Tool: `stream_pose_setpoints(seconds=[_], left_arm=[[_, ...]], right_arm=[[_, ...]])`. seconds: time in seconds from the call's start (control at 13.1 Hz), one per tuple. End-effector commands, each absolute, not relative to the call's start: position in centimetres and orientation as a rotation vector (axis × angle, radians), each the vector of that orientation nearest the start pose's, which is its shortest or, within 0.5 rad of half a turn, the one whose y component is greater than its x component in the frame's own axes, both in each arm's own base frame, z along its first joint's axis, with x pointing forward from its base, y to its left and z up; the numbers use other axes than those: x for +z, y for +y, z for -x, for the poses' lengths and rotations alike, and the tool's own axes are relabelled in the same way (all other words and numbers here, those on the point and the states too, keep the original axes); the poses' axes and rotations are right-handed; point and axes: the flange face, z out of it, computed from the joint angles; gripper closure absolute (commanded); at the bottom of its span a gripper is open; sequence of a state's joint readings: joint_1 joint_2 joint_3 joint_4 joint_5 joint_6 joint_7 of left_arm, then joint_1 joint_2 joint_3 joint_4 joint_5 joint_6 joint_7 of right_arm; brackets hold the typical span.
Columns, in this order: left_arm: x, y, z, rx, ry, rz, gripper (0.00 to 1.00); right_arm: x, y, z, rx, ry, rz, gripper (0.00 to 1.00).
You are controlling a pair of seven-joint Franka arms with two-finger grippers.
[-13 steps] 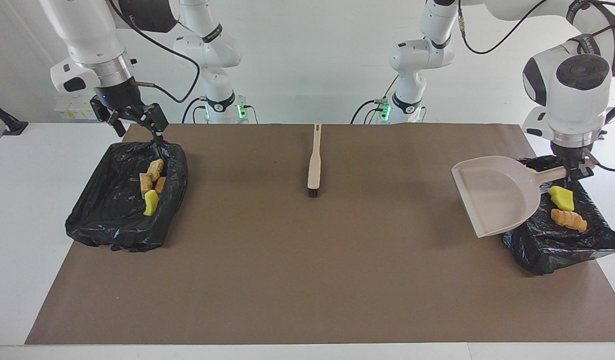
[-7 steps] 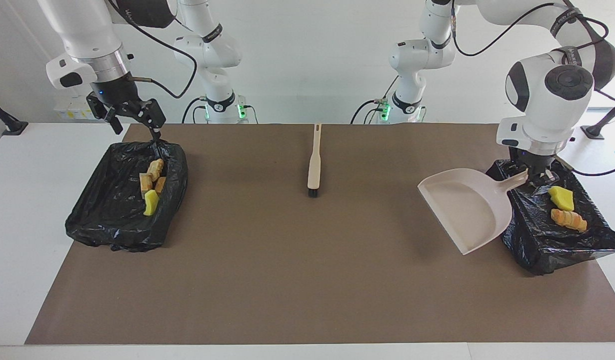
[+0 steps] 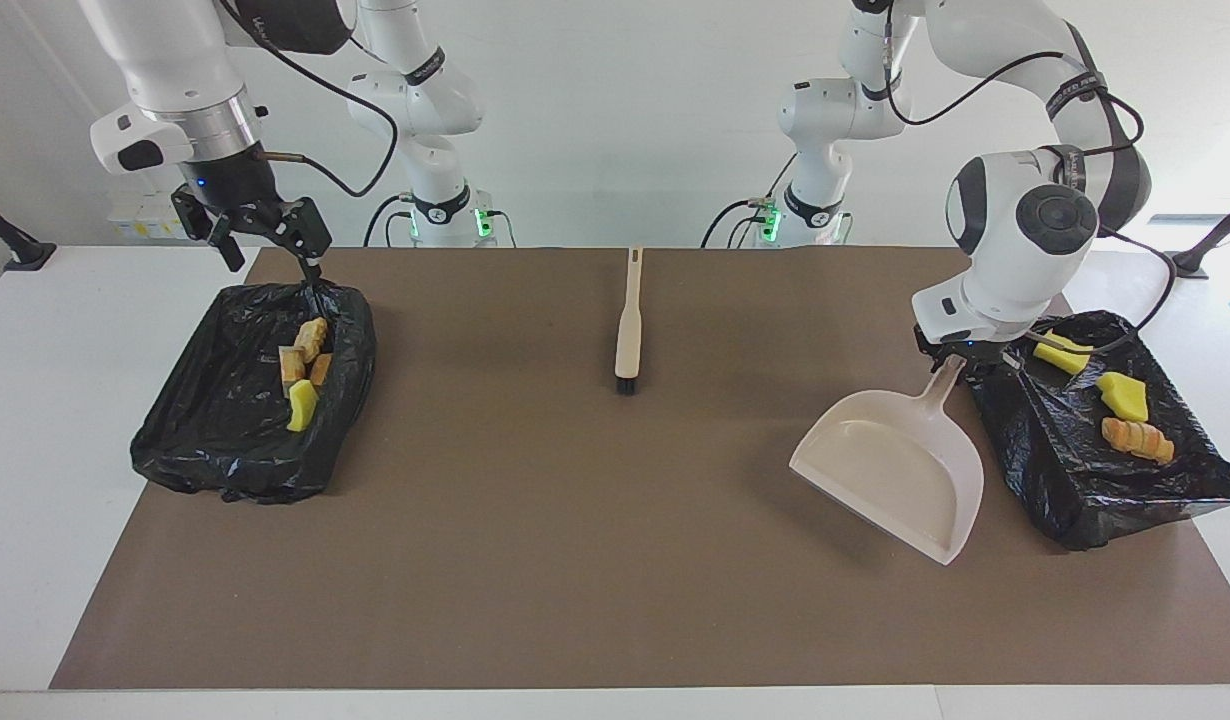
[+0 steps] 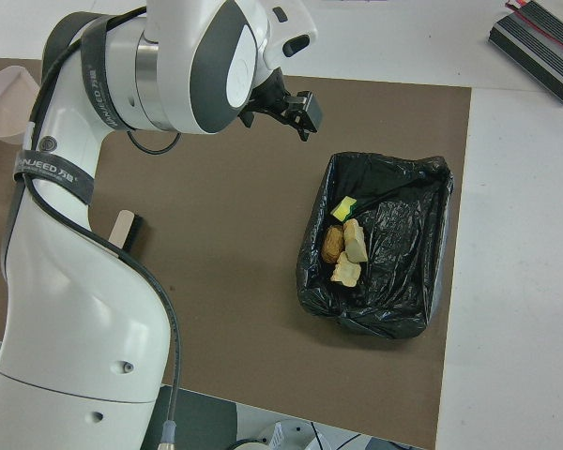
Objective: Sweep and dump trash in bin
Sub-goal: 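Carry the empty dustpan back to the table center with the left gripper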
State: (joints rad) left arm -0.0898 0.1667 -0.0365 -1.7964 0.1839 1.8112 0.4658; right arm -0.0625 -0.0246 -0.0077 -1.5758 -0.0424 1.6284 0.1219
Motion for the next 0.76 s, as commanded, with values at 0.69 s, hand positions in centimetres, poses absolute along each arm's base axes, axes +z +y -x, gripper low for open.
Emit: stream_pose_setpoints(seconds=[0.69], left_arm=[[40.6,-29.6,-57.0,0.235,0.430,3.100,1.00]], right_arm=[[64.3,-6.6,-53.2,-0.008,0.182,3.171,0.00]])
